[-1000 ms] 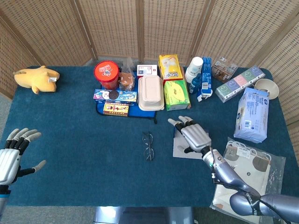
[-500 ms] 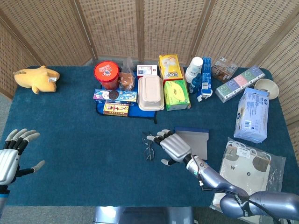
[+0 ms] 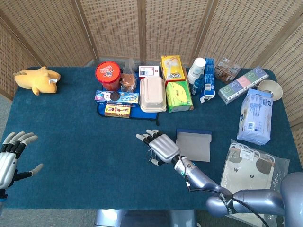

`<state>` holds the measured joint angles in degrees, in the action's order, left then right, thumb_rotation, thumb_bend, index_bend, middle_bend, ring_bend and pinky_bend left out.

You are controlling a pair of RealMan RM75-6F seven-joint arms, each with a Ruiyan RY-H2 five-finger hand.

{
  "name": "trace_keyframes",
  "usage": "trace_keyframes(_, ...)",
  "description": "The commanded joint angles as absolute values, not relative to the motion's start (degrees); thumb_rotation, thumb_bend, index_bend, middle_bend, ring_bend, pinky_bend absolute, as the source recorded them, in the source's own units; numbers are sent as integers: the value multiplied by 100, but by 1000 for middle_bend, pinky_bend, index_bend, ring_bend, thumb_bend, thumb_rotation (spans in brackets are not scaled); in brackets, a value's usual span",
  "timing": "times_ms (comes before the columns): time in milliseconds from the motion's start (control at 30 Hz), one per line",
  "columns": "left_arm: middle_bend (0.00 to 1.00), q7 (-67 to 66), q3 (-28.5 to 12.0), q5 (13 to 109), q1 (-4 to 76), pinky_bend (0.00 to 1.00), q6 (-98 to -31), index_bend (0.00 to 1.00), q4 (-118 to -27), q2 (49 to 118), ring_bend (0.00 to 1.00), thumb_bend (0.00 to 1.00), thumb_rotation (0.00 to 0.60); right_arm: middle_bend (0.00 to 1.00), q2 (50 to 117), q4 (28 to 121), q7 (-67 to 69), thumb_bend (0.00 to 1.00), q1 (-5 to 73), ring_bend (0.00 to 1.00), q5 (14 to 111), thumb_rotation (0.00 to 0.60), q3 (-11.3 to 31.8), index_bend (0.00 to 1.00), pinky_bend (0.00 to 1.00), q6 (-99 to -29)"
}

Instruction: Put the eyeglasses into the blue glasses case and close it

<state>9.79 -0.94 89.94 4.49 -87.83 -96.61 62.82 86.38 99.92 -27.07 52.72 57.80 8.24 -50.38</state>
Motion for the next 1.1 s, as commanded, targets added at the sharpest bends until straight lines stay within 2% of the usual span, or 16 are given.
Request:
trace_keyframes(33,181,985,-89,9000,442,0,-8792,190,-9660,6281,101,131,600,137,8767,9840,-2741,268,5350,68,5751,600,859,0,151,-5010)
trace_keyframes(633,180,970,-78,8989,397,0,-8818,189,-9684,6254,103,132,600,89,9490,8977,-2836,240,5735,31,5649,600,996,0,137,-4831)
trace_keyframes(667,180,966,-77,8987,397,0,-8812,189,-9684,6253,103,132,600,91,9515,8940,-2836,239,5761,30,5662,600,995,10,132,-4804)
trace_keyframes(800,180,967,-82,8965,387,0,-8815,190,-9686,6244,103,132,600,100,9481,8943,-2811,238,5796,23,5728,577,949,150,115,-4708)
trace_keyframes(1000,180,964,-89,8988,398,0,-8810,189,-9685,6253,103,132,600,131,9332,9051,-2902,235,5873,22,5839,558,804,256,108,-4529)
trace_keyframes(1100,180,963,-96,8987,403,0,-8806,190,-9684,6256,103,132,600,149,9219,9149,-2994,235,5934,22,5812,546,743,272,107,-4422)
